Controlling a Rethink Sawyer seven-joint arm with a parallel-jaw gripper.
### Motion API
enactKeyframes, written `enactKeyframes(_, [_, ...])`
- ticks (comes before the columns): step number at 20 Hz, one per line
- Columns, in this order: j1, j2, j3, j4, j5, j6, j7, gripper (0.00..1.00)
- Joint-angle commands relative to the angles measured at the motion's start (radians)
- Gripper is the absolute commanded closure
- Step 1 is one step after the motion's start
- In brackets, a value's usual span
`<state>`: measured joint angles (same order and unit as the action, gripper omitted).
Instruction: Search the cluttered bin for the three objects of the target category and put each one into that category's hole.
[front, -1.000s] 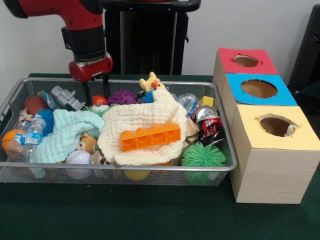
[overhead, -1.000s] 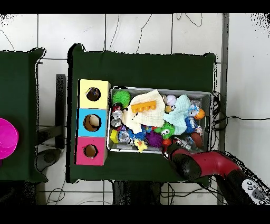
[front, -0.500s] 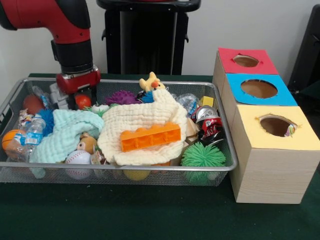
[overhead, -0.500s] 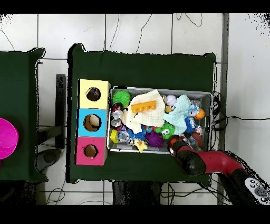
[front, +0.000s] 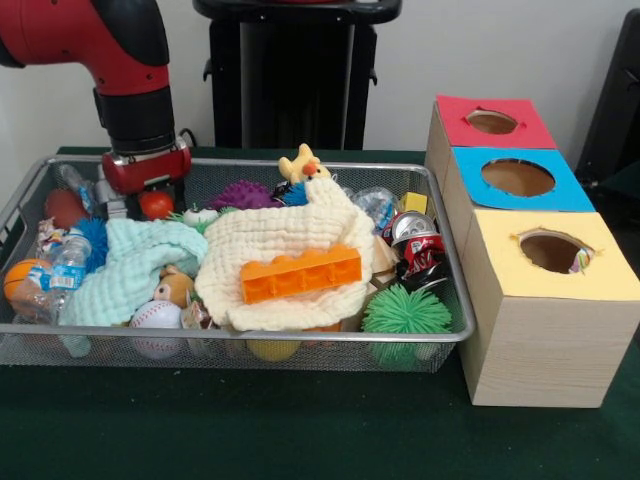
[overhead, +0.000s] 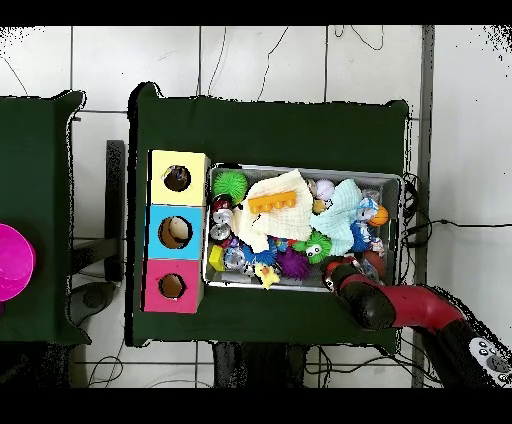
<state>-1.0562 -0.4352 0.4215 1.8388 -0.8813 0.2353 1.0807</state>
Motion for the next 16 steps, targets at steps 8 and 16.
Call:
enactKeyframes(8, [0.005,-0.087,0.001,-0.097,0.132,0.228,0.027,0.00])
enactKeyframes(16, [-0.004,-0.110,0.026,-0.104,0.177,0.274,-0.014,0.00])
